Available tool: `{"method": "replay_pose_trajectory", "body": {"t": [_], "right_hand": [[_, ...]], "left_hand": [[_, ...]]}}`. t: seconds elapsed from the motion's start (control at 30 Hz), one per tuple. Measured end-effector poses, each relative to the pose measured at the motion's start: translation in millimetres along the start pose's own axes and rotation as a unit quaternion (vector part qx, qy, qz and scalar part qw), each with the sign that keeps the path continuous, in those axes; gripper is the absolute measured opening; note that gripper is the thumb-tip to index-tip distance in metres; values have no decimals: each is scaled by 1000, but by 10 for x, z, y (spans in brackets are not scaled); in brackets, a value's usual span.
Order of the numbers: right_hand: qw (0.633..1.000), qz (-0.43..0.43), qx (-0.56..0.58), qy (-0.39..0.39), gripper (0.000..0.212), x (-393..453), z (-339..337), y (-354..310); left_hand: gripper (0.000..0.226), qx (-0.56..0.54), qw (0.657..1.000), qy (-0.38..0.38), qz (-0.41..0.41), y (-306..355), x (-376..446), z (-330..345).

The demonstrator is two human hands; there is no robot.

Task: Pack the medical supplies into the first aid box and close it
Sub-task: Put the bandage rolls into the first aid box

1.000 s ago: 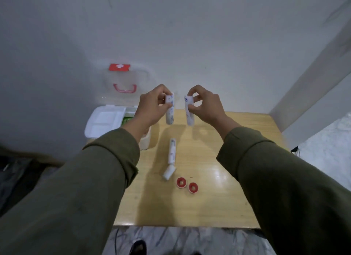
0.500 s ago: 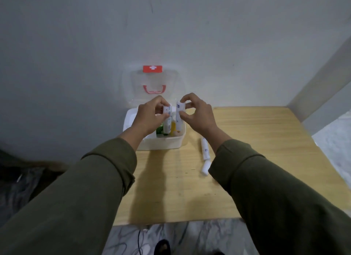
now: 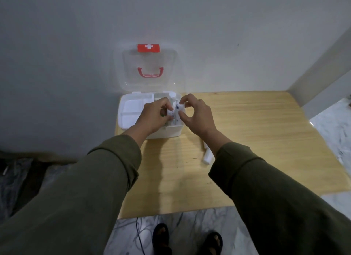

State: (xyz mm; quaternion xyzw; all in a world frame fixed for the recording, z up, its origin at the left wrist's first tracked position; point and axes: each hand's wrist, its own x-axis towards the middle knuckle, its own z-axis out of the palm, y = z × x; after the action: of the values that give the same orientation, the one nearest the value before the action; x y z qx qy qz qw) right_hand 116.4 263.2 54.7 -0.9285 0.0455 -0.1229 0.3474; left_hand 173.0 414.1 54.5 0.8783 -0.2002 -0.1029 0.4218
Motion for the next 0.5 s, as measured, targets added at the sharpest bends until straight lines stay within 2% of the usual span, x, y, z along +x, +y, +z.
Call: {"method": "replay_pose_trajectory", "body": {"t": [0.17,0.5], "right_hand": [[1000,-16,-20,-10,22,12,28,28],[986,-60,-141,-64,18,-18,80,180]], "left_hand": [[17,20,1000,-16,-4,-86,38,31],[13,67,997,-36,12,-111,60,79]]}}
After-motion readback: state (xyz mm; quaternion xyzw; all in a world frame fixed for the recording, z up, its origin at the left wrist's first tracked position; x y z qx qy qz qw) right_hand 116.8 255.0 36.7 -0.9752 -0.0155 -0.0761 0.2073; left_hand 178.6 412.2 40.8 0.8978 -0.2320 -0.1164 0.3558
